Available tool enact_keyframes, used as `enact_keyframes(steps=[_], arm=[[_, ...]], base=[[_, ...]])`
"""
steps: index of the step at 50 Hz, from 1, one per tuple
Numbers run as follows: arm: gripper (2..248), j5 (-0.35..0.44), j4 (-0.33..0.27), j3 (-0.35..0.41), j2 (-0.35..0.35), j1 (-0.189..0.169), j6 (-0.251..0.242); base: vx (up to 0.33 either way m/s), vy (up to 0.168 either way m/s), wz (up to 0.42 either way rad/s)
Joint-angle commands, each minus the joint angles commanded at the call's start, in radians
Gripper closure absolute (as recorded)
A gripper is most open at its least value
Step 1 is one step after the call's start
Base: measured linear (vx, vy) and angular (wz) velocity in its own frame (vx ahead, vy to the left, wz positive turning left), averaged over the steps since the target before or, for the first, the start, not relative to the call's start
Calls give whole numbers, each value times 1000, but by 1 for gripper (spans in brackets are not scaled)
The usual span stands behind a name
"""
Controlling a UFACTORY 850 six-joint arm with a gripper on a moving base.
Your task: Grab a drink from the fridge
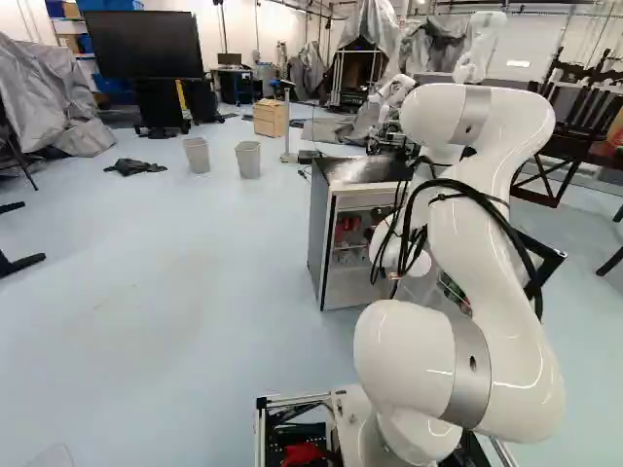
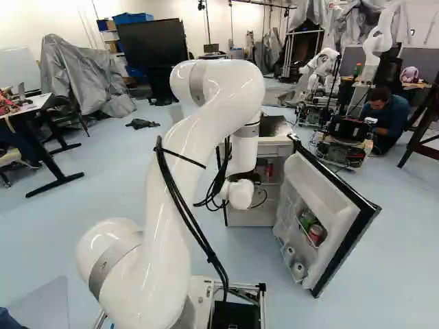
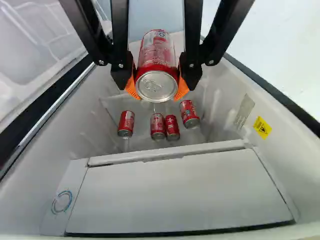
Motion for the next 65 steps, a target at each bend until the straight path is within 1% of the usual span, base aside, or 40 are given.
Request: enact_keyframes(steps=[17, 25, 65], arm=[[150, 0, 0, 102, 99, 2, 0], [150, 0, 0, 134, 137, 2, 0], [150, 0, 0, 193, 272, 2, 0]], base=[[0, 0, 0], [0, 0, 0], [0, 0, 0]])
